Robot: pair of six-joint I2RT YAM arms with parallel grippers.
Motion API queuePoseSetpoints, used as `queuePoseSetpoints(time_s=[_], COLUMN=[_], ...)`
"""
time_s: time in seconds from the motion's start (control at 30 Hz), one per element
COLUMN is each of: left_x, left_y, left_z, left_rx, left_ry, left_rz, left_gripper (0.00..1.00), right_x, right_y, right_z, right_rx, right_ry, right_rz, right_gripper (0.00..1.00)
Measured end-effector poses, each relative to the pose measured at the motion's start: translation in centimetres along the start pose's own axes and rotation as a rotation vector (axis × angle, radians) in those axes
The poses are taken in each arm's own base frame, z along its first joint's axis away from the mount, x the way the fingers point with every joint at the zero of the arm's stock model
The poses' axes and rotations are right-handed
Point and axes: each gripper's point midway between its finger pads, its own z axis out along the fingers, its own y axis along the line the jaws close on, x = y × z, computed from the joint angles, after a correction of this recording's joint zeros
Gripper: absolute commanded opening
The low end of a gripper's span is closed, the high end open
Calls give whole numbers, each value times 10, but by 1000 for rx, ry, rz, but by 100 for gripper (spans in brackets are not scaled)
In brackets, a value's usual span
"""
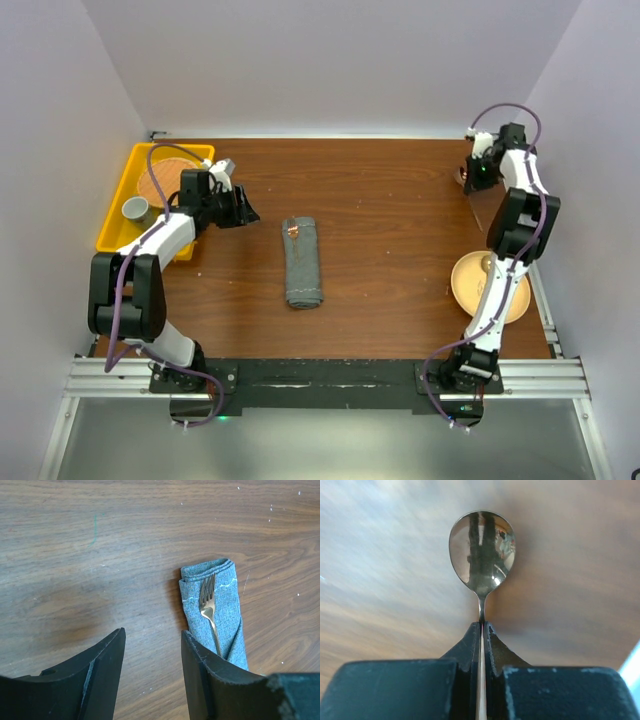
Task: Fold the napkin into a case and place the utensils inside
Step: Pick up the spoon from the corner of the board, then insert the spoon into the folded napkin.
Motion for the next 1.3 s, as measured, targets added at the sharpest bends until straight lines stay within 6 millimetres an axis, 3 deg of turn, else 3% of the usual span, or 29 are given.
queuePoseSetpoints(time_s=[0.13, 0.27, 0.4, 0.53, 0.6, 0.67, 0.77, 0.93, 1.1, 1.3], left_x=[0, -1, -8, -10, -8, -4, 4, 14, 15, 15], left_y=[1, 2, -1, -5, -5, -5, -4, -2, -4, -5], left_z=[0, 0, -5, -15, -18, -20, -21, -23, -30, -35], left_rx=[-6, -14, -13, -10, -9, -10, -11, -17, -17, -20], left_ry=[-2, -7, -39, -74, -81, -84, -80, -77, -100, -118], left_rz=[0, 2, 15, 30, 33, 32, 21, 3, 10, 16], left_gripper=[54, 55, 55, 55, 54, 53, 52, 52, 52, 52], right_x=[-50, -114, -158, -175, -168, -147, -115, -79, -64, -59], right_y=[36, 97, 183, 286, 334, 367, 408, 461, 490, 500], right_z=[-6, -39, -90, -143, -159, -163, -154, -128, -107, -66], right_rx=[-1, 2, 7, -44, -89, -101, -106, -120, -113, -70], right_ry=[-110, -251, -368, -461, -472, -445, -381, -300, -284, -278], right_rz=[31, 27, 31, 75, 95, 113, 125, 115, 85, 68], right_gripper=[0, 0, 0, 0, 0, 0, 0, 0, 0, 0])
